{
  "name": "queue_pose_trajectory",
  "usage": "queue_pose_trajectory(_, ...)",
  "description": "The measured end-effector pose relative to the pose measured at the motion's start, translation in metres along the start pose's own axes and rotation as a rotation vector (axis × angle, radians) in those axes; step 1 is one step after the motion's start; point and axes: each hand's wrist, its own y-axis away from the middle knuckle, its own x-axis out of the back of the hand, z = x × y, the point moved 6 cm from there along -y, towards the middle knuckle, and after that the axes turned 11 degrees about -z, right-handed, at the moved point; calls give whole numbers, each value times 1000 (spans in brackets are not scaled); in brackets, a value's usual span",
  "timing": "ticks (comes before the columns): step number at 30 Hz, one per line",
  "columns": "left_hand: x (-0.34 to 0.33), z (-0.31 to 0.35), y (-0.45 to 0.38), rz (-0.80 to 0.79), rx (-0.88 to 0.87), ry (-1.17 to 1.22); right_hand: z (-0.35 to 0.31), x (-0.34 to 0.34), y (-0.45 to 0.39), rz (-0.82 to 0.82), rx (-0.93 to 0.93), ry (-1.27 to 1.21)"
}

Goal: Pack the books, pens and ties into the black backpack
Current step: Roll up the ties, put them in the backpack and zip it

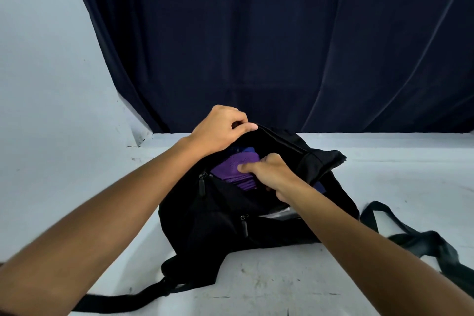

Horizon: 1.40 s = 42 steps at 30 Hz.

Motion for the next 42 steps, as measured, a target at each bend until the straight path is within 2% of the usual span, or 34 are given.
queue_pose_trajectory(4,-3,3,4,-41,-5,40,-3,0,0,-14,35,46)
queue_pose_trajectory(8,-3,-1,4,-44,22,73,-20,8,13,194,160,673)
queue_pose_trajectory(10,-2,-3,3,-53,43,80,-28,2,22,228,301,788)
queue_pose_trajectory(12,-3,-3,3,-59,57,78,-28,-4,24,191,396,844)
queue_pose_trajectory(16,-3,-4,3,-75,77,91,-18,-4,21,-72,373,897)
queue_pose_trajectory(18,-3,-4,3,-86,79,95,-16,0,20,-134,367,938)
queue_pose_trajectory(24,-2,-2,4,-83,81,89,-15,2,9,-59,429,881)
queue_pose_trajectory(33,6,2,6,-67,83,87,-29,-3,-8,144,444,1052)
queue_pose_trajectory(42,2,4,11,-60,116,102,-22,-3,12,211,428,1013)
